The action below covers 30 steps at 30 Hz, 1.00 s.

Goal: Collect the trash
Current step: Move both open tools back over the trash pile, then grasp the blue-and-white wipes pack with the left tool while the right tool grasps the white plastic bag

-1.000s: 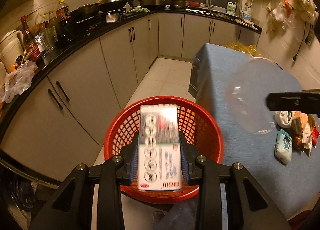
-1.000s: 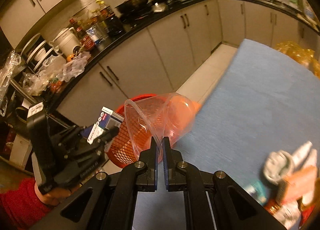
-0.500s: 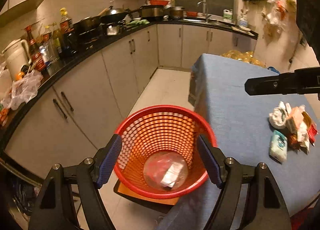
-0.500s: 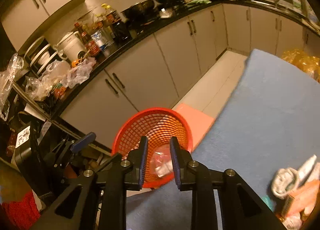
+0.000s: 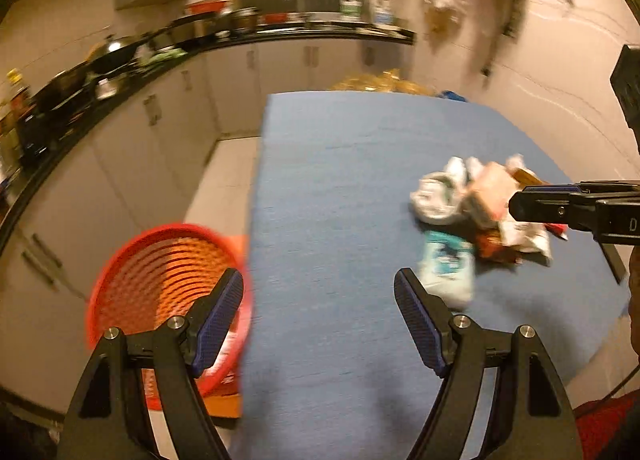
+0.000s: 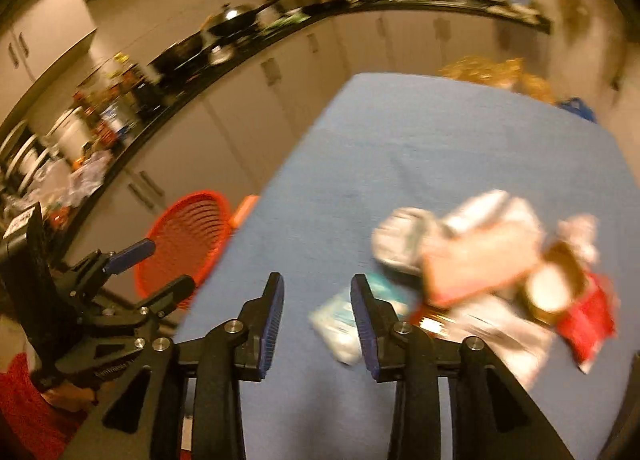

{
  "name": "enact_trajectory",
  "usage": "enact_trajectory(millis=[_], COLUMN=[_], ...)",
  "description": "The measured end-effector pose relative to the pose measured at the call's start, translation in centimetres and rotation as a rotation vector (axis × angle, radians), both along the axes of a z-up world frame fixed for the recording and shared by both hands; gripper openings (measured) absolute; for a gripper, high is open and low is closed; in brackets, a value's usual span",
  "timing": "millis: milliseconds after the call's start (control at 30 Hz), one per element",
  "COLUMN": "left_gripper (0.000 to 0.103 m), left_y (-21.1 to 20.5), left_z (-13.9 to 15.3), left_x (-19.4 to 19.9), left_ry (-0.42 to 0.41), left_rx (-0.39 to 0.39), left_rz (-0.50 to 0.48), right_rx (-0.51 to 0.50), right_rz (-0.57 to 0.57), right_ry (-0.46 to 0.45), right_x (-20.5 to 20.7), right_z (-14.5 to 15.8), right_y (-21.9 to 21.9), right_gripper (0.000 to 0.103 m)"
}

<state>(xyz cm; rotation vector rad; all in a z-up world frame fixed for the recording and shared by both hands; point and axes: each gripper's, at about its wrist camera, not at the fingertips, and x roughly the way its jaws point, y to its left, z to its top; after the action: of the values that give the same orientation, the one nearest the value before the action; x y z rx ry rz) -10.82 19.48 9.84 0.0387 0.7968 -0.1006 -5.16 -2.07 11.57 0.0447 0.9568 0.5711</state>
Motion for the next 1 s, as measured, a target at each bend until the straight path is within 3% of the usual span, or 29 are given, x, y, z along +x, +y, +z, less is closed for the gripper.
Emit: enact_trajectory(millis=[100, 200, 467, 667, 1000], left_gripper=[0.077, 0.085, 0.091, 0.091, 0.092], left_y=[-2.6, -5.0, -8.6, -10.3, -11.5], left_z=[-0.3, -0.9, -4.8, -6.9, -8.2], left_x=[0.6, 1.3, 4.2, 5.9, 8.1], left_ry=[0.007, 0.028, 0.151, 0.159, 0.169], left_rx=[-0.003, -0.014, 0.029, 0.138, 0.107], left_rz=[-0.062, -0.113, -0.151, -0.127, -0.114], right_rx=[-0.012, -0.017, -0.020, -0.021, 0.027], right_rz=[-0.073, -0.129, -0.229, -0.234, -0.176], right_ry=[-0.003, 0.018, 0.057, 0.075, 0.161], right_x=[-0.8, -1.3, -2.4, -2.9, 0.3], right_z=[-0.4, -0.9, -1.3, -1.5, -4.0], right_y=[-3.5, -6.1, -11.4, -13.8, -15.6], right_gripper=[0.045, 0.046, 0.047, 0.050, 0.054])
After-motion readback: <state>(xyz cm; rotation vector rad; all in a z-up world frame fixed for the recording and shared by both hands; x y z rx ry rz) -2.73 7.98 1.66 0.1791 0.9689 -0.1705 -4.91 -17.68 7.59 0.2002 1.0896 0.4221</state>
